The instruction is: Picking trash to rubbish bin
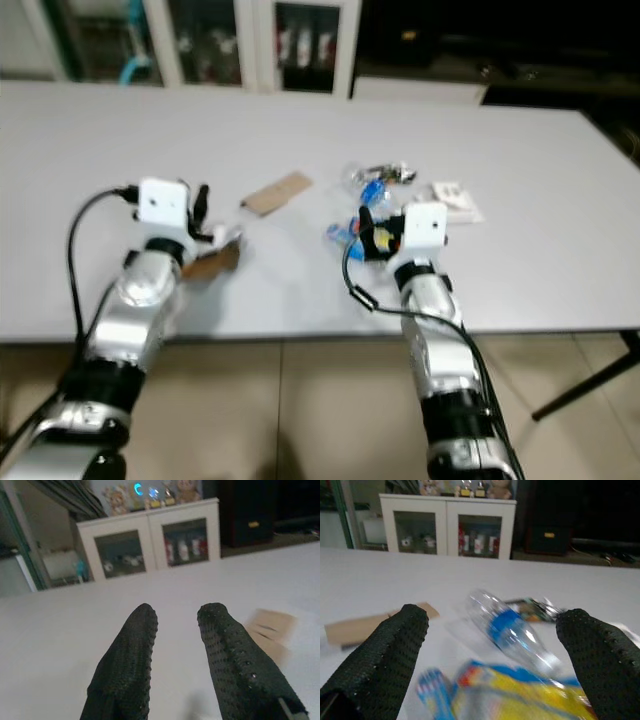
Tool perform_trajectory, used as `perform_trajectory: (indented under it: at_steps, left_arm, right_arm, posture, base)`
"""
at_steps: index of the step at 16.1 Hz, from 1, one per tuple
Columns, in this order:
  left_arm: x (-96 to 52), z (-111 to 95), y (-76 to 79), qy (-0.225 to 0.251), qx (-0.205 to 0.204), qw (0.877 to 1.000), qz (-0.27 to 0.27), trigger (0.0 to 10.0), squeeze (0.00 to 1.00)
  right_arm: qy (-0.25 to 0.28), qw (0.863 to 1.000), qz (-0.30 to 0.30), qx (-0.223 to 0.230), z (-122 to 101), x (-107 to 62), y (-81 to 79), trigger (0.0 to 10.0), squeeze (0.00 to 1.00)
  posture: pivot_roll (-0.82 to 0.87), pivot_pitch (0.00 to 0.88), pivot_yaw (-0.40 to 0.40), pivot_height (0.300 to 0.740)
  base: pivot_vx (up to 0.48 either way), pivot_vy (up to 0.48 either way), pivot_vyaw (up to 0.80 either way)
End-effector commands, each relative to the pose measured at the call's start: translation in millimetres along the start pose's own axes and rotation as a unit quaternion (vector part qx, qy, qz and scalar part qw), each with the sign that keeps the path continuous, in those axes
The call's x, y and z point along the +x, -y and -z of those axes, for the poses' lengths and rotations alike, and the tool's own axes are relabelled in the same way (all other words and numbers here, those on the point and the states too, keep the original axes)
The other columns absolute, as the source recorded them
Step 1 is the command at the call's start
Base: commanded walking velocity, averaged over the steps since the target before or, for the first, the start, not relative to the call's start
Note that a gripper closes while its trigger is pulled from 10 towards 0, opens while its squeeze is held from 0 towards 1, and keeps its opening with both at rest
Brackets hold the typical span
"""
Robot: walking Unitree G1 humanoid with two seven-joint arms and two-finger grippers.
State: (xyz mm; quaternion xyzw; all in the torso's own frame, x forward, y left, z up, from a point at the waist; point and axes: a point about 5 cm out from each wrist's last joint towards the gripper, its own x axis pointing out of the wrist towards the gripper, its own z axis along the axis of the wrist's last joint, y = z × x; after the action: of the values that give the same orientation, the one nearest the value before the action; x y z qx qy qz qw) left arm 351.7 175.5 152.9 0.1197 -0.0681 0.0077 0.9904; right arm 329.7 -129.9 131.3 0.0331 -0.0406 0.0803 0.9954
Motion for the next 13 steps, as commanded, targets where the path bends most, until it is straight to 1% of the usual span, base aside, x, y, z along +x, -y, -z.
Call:
perform_trajectory:
  at_steps: [1,5,7,8,9,11,12,13]
  left_arm:
    - [-0.7,-2,-7.5,0.01,-0.002,1.0,-0.004,10.0,0.0]
    - [-2.0,-12,-0.3,0.039,-0.013,0.999,0.026,10.0,0.0]
    - [-2.1,-28,2.9,0.069,-0.023,0.995,0.064,10.0,0.0]
    - [-2.0,-35,4.1,0.075,-0.021,0.993,0.092,10.0,0.0]
    - [-2.8,-39,5.5,0.075,-0.001,0.989,0.126,10.0,0.0]
    - [-4.9,-42,4.8,0.07,0.017,0.985,0.155,10.0,0.0]
    - [-5.5,-44,1.8,0.07,0.018,0.985,0.159,10.0,0.0]
    - [-6.2,-46,-2.2,0.07,0.009,0.984,0.161,10.0,1.0]
  right_arm:
    - [0.009,1.0,-0.014,0.005,-4,2.9,-9.5,10.0,0.0]
    - [0.01,1.0,-0.015,0.006,-5,2.9,-9.4,10.0,0.0]
    - [0.01,1.0,-0.013,0.007,-5,2.5,-8.9,10.0,0.0]
    - [0.009,1.0,-0.013,0.007,-4,2.2,-9.0,10.0,0.0]
    - [0.008,1.0,-0.013,0.007,-3,2.2,-9.4,10.0,0.0]
    - [0.007,1.0,-0.013,0.008,-3,2.2,-9.7,10.0,0.0]
    - [0.007,1.0,-0.013,0.009,-3,2.2,-10.0,10.0,0.0]
    - [0.006,1.0,-0.013,0.01,-2,2.1,-10.1,10.0,0.0]
  posture:
    - [-0.02,0.041,-0.061,0.74]
    - [-0.02,0.042,-0.059,0.74]
    - [-0.02,0.044,-0.058,0.74]
    - [-0.01,0.045,-0.057,0.74]
    - [-0.01,0.046,-0.056,0.74]
    - [-0.01,0.047,-0.054,0.74]
    - [-0.01,0.046,-0.054,0.74]
    - [-0.01,0.048,-0.053,0.74]
  base:
    - [0.424,0.0,0.0]
    - [0.0,0.0,0.0]
    - [0.0,0.0,0.0]
    - [0.0,0.0,0.0]
    - [0.0,0.0,0.0]
    - [0.0,0.0,0.0]
    - [0.0,0.0,0.0]
    - [0.0,0.0,0.0]
